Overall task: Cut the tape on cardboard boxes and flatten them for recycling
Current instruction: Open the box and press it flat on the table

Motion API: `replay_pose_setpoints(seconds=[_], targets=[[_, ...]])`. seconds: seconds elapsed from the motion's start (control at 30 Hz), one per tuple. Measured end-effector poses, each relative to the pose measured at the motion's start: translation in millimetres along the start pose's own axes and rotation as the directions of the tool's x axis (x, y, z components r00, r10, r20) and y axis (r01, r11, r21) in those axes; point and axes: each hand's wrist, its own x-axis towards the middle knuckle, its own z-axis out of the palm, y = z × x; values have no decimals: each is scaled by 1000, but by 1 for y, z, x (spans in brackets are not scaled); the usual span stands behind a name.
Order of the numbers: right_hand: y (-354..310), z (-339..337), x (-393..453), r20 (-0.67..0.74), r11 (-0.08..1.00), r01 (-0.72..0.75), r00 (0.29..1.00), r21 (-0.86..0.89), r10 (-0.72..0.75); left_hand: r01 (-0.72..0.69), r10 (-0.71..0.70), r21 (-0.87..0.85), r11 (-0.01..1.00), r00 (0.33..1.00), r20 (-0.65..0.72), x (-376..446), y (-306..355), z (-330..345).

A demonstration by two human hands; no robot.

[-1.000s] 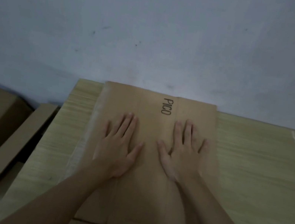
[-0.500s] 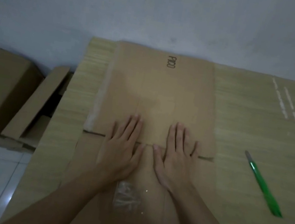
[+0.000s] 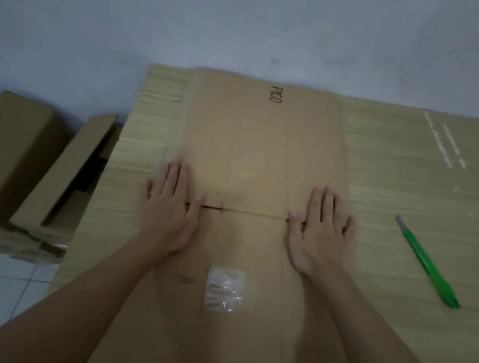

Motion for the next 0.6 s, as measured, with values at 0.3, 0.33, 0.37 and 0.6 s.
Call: replay_pose_setpoints(seconds=[0.3,0.33,0.37,0.6], targets=[[-3,-21,10,-109,977,-212,971,30,214,193,-253,-323,927,955,-156,4,-2,-21],[-7,-19,7,-134,965,-257,956,47,261,243,-290,-298,923,949,-125,4,-1,-21],[-10,-17,3,-167,961,-270,947,60,276,271,-309,-286,919,946,-97,5,0,-22],[-6,-36,15,42,818,-486,866,309,499,375,-374,-485,790,922,104,29,-13,-34]])
